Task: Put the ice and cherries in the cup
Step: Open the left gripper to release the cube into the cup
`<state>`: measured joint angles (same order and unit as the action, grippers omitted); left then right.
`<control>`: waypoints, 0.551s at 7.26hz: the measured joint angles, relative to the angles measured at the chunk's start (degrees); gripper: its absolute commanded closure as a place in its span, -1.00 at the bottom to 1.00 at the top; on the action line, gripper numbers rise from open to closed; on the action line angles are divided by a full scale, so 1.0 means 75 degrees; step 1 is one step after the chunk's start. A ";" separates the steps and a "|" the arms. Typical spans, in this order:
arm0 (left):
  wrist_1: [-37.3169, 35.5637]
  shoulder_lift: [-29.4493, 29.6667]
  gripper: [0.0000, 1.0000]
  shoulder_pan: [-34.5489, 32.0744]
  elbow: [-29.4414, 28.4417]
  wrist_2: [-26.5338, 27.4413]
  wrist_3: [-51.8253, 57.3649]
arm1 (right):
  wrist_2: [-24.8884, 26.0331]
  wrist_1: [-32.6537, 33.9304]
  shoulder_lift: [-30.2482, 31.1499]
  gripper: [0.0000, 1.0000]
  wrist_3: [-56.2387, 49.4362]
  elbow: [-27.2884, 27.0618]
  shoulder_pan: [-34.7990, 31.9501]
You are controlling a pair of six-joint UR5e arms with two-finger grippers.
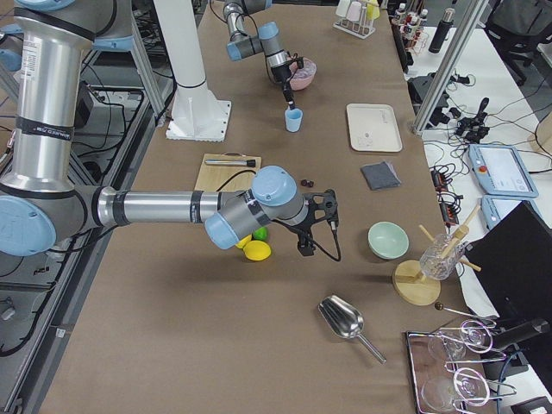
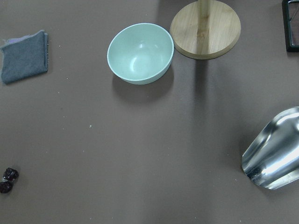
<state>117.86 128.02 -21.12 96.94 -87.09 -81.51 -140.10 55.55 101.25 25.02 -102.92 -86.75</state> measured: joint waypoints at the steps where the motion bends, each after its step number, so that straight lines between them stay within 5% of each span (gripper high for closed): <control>1: 0.0091 0.0005 0.08 0.0001 -0.0008 0.0014 -0.0068 | 0.0000 0.0000 0.0000 -1.00 0.0003 0.0000 0.0000; 4: 0.0180 -0.0022 -0.36 -0.0038 -0.0002 -0.0008 -0.0076 | 0.0000 -0.0005 0.0000 -1.00 0.0004 0.0000 0.0000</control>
<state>119.21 127.86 -21.40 96.93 -87.15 -82.09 -140.10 55.51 101.25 25.05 -102.92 -86.75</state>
